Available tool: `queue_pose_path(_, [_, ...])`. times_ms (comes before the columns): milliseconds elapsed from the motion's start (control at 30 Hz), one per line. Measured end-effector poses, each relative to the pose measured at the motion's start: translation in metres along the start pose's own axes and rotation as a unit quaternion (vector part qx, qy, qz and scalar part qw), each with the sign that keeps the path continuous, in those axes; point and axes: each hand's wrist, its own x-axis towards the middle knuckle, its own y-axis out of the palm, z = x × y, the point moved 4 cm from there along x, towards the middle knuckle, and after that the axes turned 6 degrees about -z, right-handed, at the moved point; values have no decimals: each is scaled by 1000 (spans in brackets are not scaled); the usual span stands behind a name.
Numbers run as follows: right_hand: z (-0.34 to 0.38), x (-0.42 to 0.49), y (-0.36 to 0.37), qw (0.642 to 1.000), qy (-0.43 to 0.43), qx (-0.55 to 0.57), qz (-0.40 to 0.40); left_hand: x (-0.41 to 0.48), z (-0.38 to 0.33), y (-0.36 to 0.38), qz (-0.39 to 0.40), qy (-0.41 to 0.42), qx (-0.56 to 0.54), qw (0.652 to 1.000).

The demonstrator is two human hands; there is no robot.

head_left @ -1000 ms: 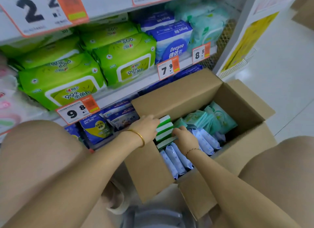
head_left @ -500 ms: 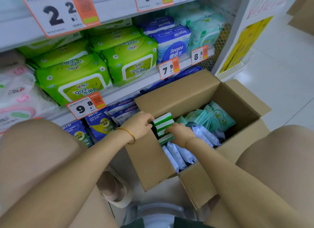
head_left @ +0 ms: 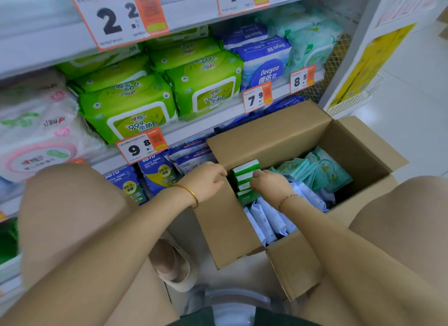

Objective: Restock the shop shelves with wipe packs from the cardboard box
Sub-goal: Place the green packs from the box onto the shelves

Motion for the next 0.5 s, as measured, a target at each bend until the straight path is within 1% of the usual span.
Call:
queue_pose_path(33, [-2,1,-13,1000,6,11,14,0,1,0,0,-3,-8,1000])
queue_pose_path(100, [-10,2,-43,999,7,54,-4,1,1,1,0,-15,-33,999])
queue_pose_path(167, [-22,-2,-73,989,25,133,-57,1,1,1,2,-28,-78,997])
queue_pose_path(200, [-28,-6,-86,977,38,184,-98,0,-1,0,7,-35,-111,993])
queue_pose_path(267, [-38,-14,-102,949,81,264,-155,-3,-4,-3,28,-48,-188,981])
queue_pose_path(300, [-40,-17,-106,932,101,305,-167,-4,-7,-5,41,-53,-221,973])
queue_pose_path(333, [-40,-20,-109,908,117,359,-181,-6,-8,-6,51,-56,-246,966])
queue_pose_path(400, [-38,-22,-109,845,167,474,-183,-9,-9,-10,51,-64,-313,946])
queue_pose_path(467, [-35,-19,-102,778,221,566,-160,-17,-13,-18,41,-92,-418,903])
queue_pose_path(500, [-30,-18,-99,764,241,581,-142,-20,-14,-24,29,-98,-463,881])
